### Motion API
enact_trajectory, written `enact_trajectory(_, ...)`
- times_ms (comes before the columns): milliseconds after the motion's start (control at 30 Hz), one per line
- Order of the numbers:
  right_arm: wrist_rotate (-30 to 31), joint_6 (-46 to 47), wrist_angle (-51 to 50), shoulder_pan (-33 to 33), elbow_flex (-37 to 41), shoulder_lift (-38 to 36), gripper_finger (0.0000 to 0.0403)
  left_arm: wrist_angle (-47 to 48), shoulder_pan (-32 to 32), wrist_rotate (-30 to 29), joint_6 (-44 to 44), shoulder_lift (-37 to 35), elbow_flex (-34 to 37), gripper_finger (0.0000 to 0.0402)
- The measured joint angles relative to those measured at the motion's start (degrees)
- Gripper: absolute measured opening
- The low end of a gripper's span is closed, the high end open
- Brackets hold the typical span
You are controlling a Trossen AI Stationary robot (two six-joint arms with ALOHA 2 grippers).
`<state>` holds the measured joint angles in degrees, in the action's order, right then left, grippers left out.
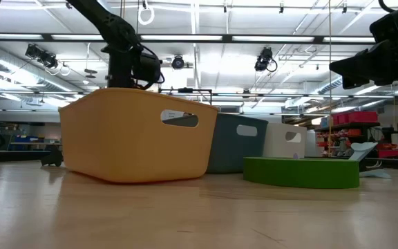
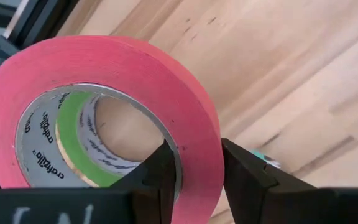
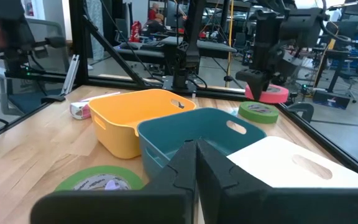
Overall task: Pick and place Stapler, Stapler remover, tape
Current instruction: Put the pink tape into the yellow bin
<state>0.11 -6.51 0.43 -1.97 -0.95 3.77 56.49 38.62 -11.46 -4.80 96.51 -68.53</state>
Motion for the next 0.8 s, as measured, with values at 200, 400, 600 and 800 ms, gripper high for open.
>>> enact_trajectory(200, -0.01, 0.01, 0.00, -0.01, 0.00, 0.00, 0.0013, -0.12, -1.96, 1.21, 0.16, -1.77, -0.26, 0.0117)
enact_trajectory(400, -0.01, 0.01, 0.00, 0.01, 0.01, 0.00, 0.0013, -0.29, -4.75, 2.47, 2.68, -2.55, -3.55, 0.0117)
enact_trajectory(600, 0.00, 0.00, 0.00, 0.01, 0.00, 0.02, 0.0013, -0.99, -8.06, 2.75, 3.14, -2.55, -8.97, 0.0117)
enact_trajectory(800, 0.00, 0.01, 0.00, -0.01, 0.02, 0.00, 0.0013, -2.90, -11.09, 2.79, 3.12, -2.55, -13.84, 0.0117)
